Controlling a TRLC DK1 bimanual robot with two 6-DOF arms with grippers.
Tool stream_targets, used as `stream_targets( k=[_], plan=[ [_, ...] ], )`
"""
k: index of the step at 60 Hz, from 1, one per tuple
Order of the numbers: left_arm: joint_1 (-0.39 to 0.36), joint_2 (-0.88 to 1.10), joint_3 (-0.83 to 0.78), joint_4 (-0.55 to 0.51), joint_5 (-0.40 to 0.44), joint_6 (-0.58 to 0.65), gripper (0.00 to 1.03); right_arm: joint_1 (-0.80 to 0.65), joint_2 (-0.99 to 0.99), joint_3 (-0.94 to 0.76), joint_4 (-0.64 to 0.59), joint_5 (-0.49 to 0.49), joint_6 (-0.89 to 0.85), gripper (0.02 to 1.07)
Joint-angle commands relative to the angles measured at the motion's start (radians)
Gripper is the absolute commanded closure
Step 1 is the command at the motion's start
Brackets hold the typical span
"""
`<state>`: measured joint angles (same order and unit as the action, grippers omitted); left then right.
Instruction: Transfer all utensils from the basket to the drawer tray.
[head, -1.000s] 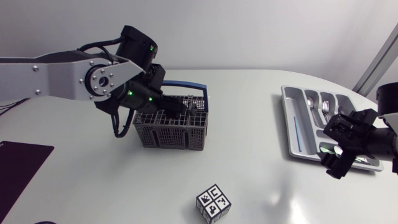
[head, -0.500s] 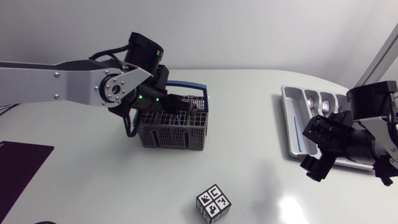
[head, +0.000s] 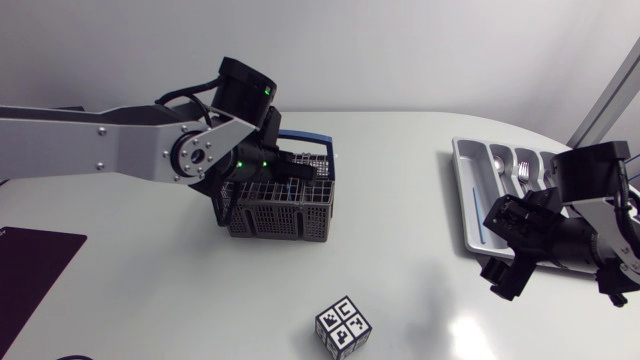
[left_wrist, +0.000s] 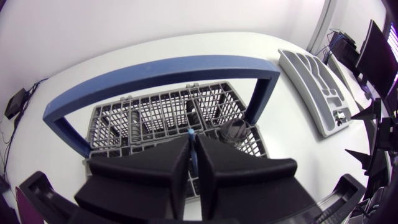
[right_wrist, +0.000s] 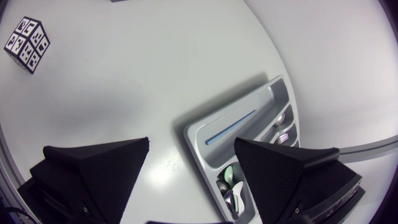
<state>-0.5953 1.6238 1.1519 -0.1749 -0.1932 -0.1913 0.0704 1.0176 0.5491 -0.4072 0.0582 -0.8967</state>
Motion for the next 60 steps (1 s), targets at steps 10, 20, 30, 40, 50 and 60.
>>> stream_targets(
  k=[10, 20, 30, 40, 50, 60],
  plan=[
    [-0.004, -0.087, -0.100, 0.045, -0.054, 0.000, 0.99, 0.022, -0.014, -0.031, 0.005, 0.012, 0.022, 0.08],
    [-0.023, -0.160, -0.123, 0.057, -0.078, 0.024, 0.99, 0.048, -0.040, -0.021, -0.013, 0.020, 0.038, 0.08],
    [-0.060, -0.240, -0.149, 0.074, -0.109, 0.038, 0.99, 0.086, -0.062, -0.008, -0.039, 0.035, 0.065, 0.08],
    [-0.101, -0.331, -0.164, 0.092, -0.164, 0.066, 0.99, 0.118, -0.094, 0.022, -0.078, 0.038, 0.094, 0.08],
    [-0.118, -0.430, -0.150, 0.080, -0.186, 0.076, 0.99, 0.172, -0.129, 0.078, -0.137, 0.038, 0.150, 0.08],
    [-0.136, -0.495, -0.121, 0.003, -0.167, 0.056, 0.99, 0.299, -0.152, 0.184, -0.228, 0.020, 0.265, 0.08]
  ],
)
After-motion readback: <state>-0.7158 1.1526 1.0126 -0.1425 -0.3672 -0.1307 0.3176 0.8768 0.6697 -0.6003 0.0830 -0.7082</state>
